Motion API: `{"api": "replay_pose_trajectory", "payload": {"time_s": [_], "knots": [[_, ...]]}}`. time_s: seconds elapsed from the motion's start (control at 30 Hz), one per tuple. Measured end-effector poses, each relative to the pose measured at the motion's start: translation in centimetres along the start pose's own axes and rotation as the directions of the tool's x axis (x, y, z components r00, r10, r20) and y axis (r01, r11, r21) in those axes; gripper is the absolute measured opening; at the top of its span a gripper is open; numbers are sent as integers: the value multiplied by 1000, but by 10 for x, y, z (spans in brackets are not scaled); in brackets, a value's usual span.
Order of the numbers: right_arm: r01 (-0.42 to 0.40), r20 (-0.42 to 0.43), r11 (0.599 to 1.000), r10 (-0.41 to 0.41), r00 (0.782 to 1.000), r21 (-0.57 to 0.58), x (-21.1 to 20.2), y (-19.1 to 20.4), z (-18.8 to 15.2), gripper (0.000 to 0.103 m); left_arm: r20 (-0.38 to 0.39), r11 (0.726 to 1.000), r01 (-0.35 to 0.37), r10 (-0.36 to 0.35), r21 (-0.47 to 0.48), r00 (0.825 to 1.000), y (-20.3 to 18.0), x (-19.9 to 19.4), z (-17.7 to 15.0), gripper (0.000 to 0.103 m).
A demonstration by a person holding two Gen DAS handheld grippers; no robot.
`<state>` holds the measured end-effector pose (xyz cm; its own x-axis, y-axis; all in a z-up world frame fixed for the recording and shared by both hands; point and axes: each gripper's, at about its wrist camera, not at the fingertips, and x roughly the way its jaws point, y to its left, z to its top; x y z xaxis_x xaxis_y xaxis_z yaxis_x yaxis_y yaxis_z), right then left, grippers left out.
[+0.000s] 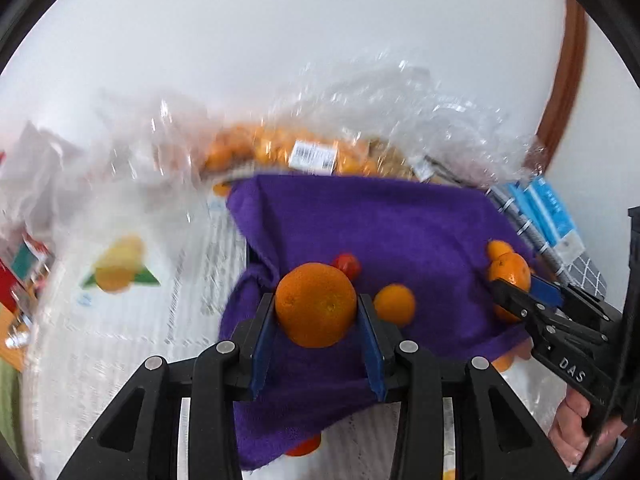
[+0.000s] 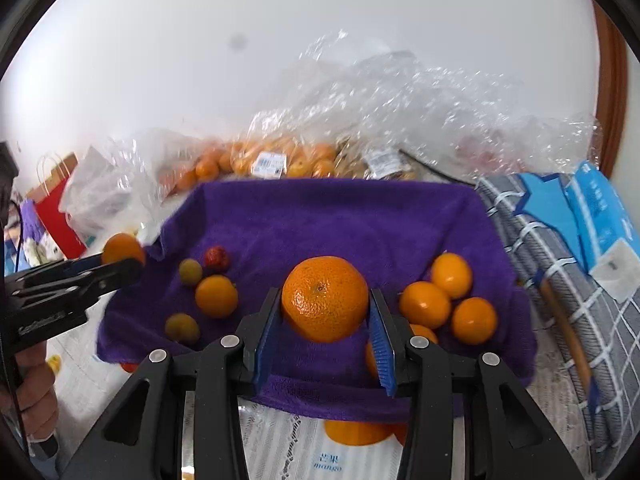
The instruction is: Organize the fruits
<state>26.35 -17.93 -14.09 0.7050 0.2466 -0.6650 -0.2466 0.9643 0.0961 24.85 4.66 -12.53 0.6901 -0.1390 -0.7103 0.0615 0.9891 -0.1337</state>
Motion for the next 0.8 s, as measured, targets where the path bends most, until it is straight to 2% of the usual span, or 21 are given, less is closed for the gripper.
{"api": "replay_pose_trajectory", "payload": {"time_s": [0.07, 0.2, 0.23, 0.27, 0.3, 0.37, 0.4, 0.5, 0.57, 0.67, 0.73, 0.8], "knots": [[14, -15, 1000, -14, 1000, -17, 7, 2, -5, 42, -44, 1000, 20, -20, 9, 999, 1, 12, -4, 37], [33, -12, 998, -34, 999, -45, 13, 7, -11, 43, -44, 1000, 14, -12, 23, 999, -1, 16, -6, 38], [32, -9, 998, -33, 999, -46, 13, 8, -12, 45, -50, 999, 29, -28, 19, 998, -4, 19, -6, 44], [17, -9, 999, -18, 1000, -47, 11, 8, -13, 54, -52, 999, 32, -30, 21, 998, -5, 19, -6, 46], [7, -5, 999, -7, 1000, -49, 9, 9, -14, 60, -49, 999, 28, -27, 29, 998, -7, 18, -7, 46], [13, 23, 999, -12, 1000, -48, 1, 10, -14, 60, -40, 998, -41, 42, 38, 998, -8, 12, -5, 46], [24, 35, 999, -23, 999, -37, -8, 10, -13, 60, -26, 999, -40, 41, 29, 999, -7, 4, -3, 46], [67, 39, 997, -68, 997, 29, -41, 10, -8, 60, 32, 999, -11, 13, -43, 999, -3, -45, -10, 47], [113, 47, 992, -116, 992, 53, -71, 15, -7, 60, 62, 999, -4, 7, -48, 998, -7, -78, -18, 49], [128, 74, 989, -134, 988, 74, -123, 23, -18, 66, 119, 999, -1, 7, -52, 993, -17, -127, -32, 53], [145, 73, 988, -149, 986, 59, -155, 30, -27, 67, 151, 998, 6, 3, -57, 988, -27, -161, -44, 64], [182, 70, 981, -186, 980, 63, -180, 35, -37, 68, 179, 998, 23, -14, -50, 984, -36, -183, -54, 72]]}}
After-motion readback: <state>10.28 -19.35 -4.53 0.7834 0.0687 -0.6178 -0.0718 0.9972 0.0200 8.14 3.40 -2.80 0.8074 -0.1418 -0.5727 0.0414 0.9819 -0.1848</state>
